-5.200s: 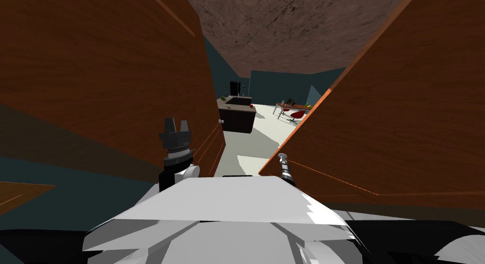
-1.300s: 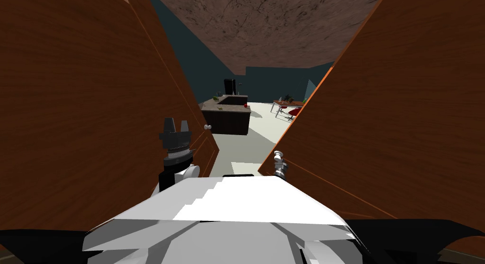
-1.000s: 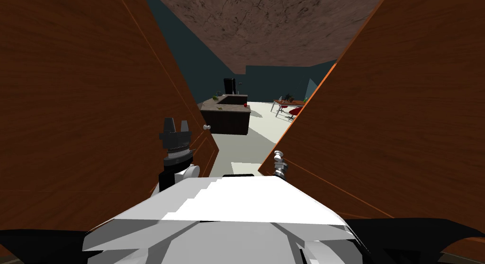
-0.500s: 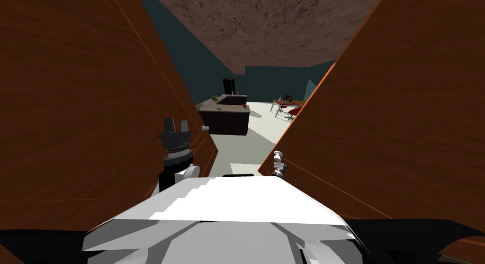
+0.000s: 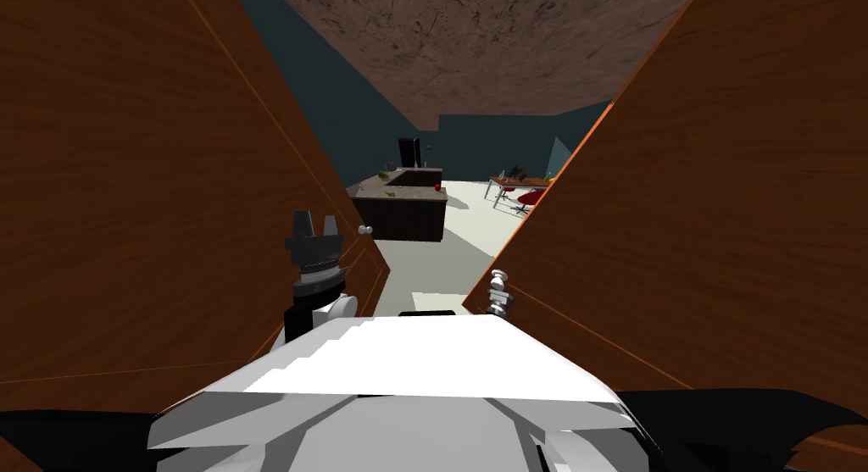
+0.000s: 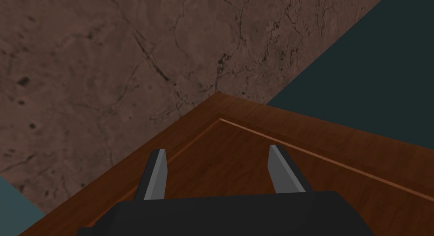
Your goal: Push the door open
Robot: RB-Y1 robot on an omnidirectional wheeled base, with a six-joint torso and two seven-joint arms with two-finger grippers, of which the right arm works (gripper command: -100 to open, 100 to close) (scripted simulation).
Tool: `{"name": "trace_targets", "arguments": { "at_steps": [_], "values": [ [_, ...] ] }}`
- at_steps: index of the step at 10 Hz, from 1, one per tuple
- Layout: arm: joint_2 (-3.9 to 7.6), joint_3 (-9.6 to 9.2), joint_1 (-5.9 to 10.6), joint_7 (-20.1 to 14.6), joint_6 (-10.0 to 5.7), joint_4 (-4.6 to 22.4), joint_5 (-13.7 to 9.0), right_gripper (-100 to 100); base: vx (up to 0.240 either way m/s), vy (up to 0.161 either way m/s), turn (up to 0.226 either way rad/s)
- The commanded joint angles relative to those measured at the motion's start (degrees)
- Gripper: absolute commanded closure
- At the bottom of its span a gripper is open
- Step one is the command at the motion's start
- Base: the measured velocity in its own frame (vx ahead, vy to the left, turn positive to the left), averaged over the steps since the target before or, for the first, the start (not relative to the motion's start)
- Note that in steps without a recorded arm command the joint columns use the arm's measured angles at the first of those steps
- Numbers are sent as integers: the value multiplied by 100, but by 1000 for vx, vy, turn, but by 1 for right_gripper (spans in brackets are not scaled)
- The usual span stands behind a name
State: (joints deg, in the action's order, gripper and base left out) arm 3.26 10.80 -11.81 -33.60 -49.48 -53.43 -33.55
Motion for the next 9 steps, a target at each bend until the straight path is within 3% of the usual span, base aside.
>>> {"name": "trace_targets", "arguments": {
  "at_steps": [1,4,5,9],
  "values": [
    [12,3,130,-243,-101,-76,-44,100,25,-14,-23],
    [12,3,130,-243,-101,-76,-44,100,13,-8,6],
    [-11,-68,47,-421,-31,11,-174,-100,-31,-8,19],
    [-29,-222,-13,-856,-112,-151,-443,-100,-89,33,46]
  ]
}}
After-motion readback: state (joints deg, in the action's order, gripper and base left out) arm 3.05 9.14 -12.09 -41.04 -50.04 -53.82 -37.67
